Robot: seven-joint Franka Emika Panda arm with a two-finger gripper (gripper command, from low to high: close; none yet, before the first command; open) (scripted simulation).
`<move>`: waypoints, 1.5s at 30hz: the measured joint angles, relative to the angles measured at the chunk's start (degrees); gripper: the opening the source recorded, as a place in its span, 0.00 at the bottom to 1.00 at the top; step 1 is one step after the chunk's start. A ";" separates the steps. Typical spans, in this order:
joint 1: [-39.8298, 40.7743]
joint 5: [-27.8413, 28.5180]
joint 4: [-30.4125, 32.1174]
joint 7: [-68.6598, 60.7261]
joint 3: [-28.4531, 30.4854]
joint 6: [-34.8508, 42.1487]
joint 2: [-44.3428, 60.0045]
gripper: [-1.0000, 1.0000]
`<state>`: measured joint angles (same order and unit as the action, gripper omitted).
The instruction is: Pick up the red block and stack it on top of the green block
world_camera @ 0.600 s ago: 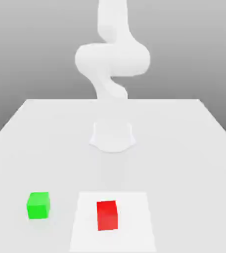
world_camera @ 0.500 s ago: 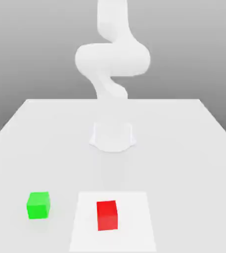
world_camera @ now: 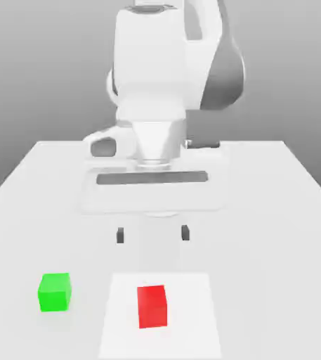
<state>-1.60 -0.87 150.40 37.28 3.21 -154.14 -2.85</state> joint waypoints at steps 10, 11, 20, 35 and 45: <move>1.21 -1.39 1.44 -2.35 -1.29 -13.43 18.58 0.00; 1.21 -1.36 1.44 -2.32 -1.30 -13.42 18.58 0.00; 1.06 -0.27 2.40 -1.53 -0.90 -7.96 12.17 0.00; 13.63 3.16 2.88 -24.94 3.60 0.13 3.11 0.00; 19.85 1.10 2.57 -44.72 8.17 1.79 2.16 0.00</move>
<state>18.25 0.24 152.97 -7.44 11.39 -152.34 -0.69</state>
